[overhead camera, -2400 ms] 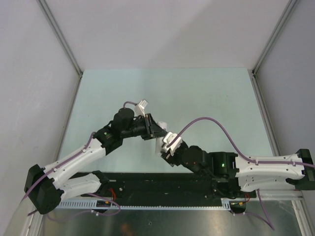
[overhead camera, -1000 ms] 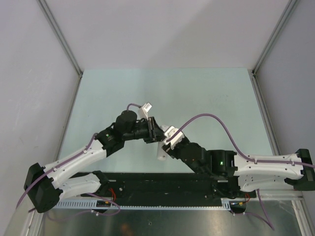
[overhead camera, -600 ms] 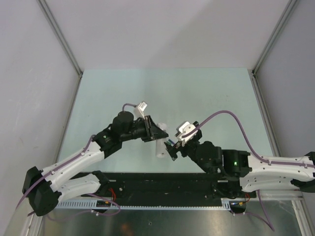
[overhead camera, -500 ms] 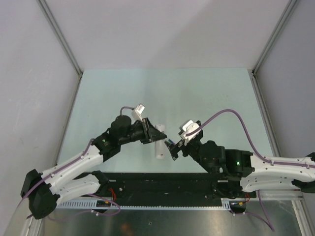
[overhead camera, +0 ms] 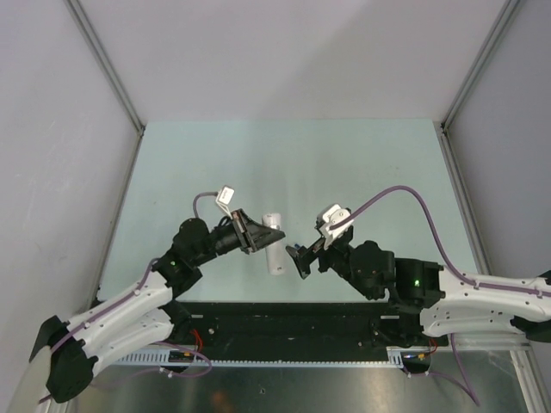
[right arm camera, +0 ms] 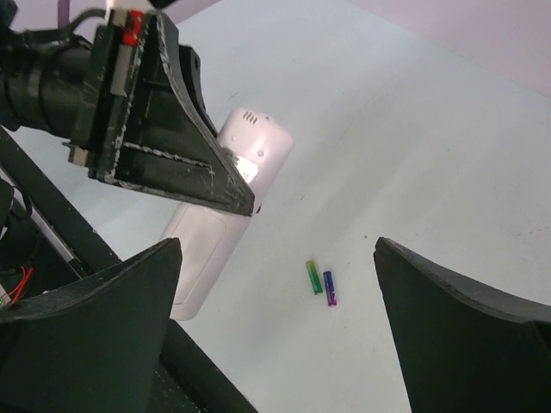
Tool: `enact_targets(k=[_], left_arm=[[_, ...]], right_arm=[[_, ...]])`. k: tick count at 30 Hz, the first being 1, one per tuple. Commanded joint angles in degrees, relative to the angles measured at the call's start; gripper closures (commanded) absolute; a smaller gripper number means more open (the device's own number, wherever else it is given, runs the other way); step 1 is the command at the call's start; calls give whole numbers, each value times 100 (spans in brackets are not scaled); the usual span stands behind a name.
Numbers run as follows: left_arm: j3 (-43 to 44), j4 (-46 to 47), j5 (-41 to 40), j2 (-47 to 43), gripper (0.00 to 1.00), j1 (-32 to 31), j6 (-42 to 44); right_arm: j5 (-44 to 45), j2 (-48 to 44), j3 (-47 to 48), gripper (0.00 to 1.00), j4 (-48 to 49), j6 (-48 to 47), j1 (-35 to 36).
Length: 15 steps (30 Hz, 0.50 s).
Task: Load the batteries into the remote control
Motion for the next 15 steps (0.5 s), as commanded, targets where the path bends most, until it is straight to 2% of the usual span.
enact_targets(k=[1,8,11,15], left_arm=[[-117,674,52,-143,100,45,-185],[269,771,1132,506,100,318,-1151],[558,815,1762,902,100,336,-1214],[691,824,2135,1219,100,344,-1329]], right_arm=[[-119,118,182,0,250,-147,-15],[389,241,182,2,347,-893,582],[610,250,208,0,461,-1123,819],[400,285,489,1,-301,-1229,925]])
